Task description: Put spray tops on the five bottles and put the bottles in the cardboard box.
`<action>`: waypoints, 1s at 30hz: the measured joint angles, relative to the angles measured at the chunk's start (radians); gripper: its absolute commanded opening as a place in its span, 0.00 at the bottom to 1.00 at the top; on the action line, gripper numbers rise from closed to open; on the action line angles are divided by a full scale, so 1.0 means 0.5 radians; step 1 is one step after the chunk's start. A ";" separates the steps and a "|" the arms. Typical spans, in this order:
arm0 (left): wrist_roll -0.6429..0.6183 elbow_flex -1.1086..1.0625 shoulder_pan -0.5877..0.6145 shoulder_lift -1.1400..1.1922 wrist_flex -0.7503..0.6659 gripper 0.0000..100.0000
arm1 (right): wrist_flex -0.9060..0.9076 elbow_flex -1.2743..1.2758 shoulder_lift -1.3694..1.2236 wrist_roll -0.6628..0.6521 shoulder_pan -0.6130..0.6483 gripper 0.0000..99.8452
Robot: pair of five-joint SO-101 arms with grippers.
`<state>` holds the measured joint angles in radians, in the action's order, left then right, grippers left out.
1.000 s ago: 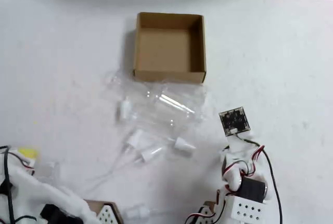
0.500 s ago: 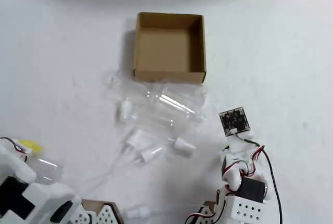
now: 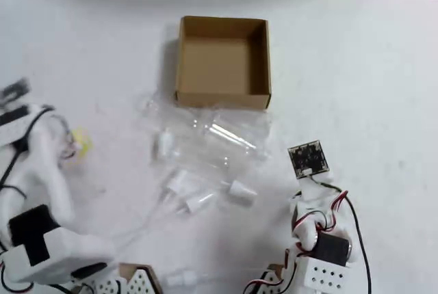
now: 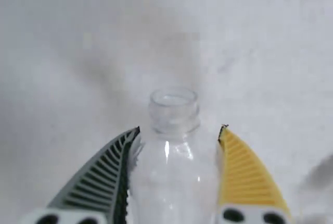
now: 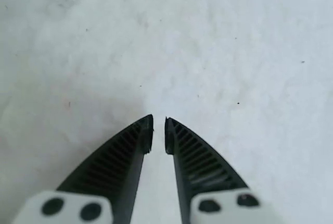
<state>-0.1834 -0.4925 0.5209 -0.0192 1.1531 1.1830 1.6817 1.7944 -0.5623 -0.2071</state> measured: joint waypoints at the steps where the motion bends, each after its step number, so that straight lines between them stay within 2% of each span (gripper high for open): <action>1: 0.000 0.018 -0.068 0.000 0.000 0.07 | 0.000 0.000 0.000 0.000 0.000 0.02; 3: -0.003 0.028 -0.172 0.000 -0.037 0.07 | 0.000 0.000 0.000 0.000 0.000 0.02; 6: -0.009 0.003 -0.203 0.000 -0.193 0.07 | 0.000 0.000 0.000 0.000 0.000 0.02; 11: -0.012 -0.110 -0.055 0.000 -0.417 0.07 | 0.000 0.000 0.000 0.000 0.000 0.02; 17: -0.012 -0.114 -0.012 0.000 -0.439 0.07 | -0.144 -0.006 0.000 0.003 0.028 0.02; 22: -0.012 -0.114 0.000 0.000 -0.445 0.07 | -0.190 -0.279 0.000 0.003 0.046 0.02; 25: -0.012 -0.114 0.000 0.000 -0.457 0.07 | -0.190 -0.500 -0.018 0.003 0.129 0.02; 28: -0.012 -0.114 0.003 0.000 -0.460 0.07 | -0.203 -0.666 -0.233 0.009 0.298 0.02; 30: -0.012 -0.114 0.003 0.000 -0.460 0.07 | -0.209 -0.798 -0.454 0.114 0.381 0.02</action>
<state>-0.1895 -0.5493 0.5224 -0.0192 0.9229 1.0787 1.2827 1.5673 -0.5056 -0.0169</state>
